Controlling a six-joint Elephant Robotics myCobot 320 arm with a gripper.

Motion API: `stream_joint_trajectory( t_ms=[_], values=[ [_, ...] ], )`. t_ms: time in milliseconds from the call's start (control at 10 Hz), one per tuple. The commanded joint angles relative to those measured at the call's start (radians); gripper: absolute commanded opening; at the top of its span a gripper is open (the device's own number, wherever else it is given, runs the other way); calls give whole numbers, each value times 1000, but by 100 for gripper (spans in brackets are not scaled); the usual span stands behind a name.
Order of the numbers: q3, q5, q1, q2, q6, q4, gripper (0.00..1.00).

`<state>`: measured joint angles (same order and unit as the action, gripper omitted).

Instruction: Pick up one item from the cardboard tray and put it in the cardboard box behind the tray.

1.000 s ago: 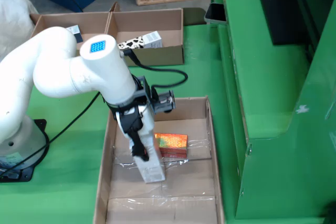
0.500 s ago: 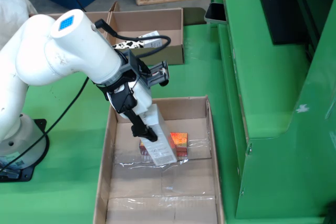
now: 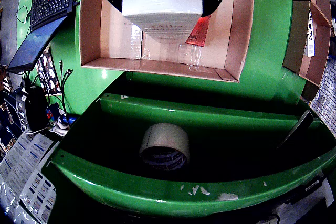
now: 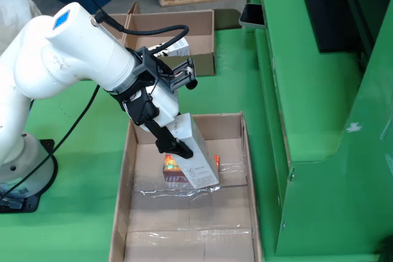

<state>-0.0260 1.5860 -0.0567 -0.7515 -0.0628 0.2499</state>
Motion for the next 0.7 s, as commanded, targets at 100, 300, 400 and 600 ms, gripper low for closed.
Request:
stream_joint_trajectory(
  t_ms=[100,300,400,600],
  values=[
    [26,-9,-8,66,6,-24,0],
    [26,-17,-12,94,8,-72,0],
    [26,-26,-19,135,20,-85,0],
    [26,-42,-29,141,25,-117,0]
  ],
)
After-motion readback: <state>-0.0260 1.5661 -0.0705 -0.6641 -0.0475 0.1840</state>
